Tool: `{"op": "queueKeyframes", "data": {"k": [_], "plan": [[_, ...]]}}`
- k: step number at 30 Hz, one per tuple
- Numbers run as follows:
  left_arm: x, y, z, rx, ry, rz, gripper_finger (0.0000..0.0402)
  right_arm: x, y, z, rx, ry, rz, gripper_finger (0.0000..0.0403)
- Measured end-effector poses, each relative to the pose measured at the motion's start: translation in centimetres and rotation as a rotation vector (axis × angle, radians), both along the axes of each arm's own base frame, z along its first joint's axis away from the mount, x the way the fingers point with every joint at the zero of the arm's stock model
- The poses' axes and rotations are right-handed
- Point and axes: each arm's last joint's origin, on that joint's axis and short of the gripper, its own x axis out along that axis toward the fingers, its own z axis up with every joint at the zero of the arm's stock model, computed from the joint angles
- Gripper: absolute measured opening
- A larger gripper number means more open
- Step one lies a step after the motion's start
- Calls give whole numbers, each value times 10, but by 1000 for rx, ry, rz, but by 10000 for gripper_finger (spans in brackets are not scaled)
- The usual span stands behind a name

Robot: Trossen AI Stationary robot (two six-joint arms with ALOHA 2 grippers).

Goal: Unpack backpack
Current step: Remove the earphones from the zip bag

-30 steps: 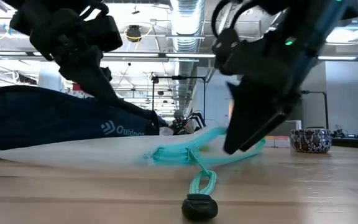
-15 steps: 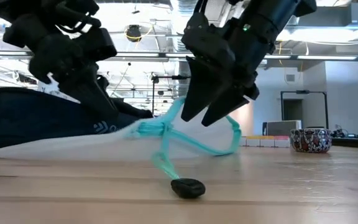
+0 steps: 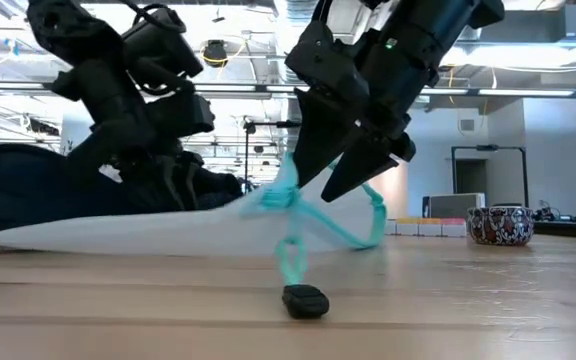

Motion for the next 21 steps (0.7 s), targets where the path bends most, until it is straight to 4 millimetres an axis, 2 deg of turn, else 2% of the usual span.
{"op": "queueKeyframes", "data": {"k": [6,11,15,21], "plan": [[13,-17,14,-28,-62,-91,125,-1,0,-1,-4,15,0,291],[29,-23,6,-72,-156,-74,125,2,-1,1,-12,-8,19,291],[34,-24,-3,-110,-152,-14,125,4,-5,2,29,-15,27,291],[33,-24,-2,-128,-146,17,125,-13,-2,14,35,86,68,291]]}}
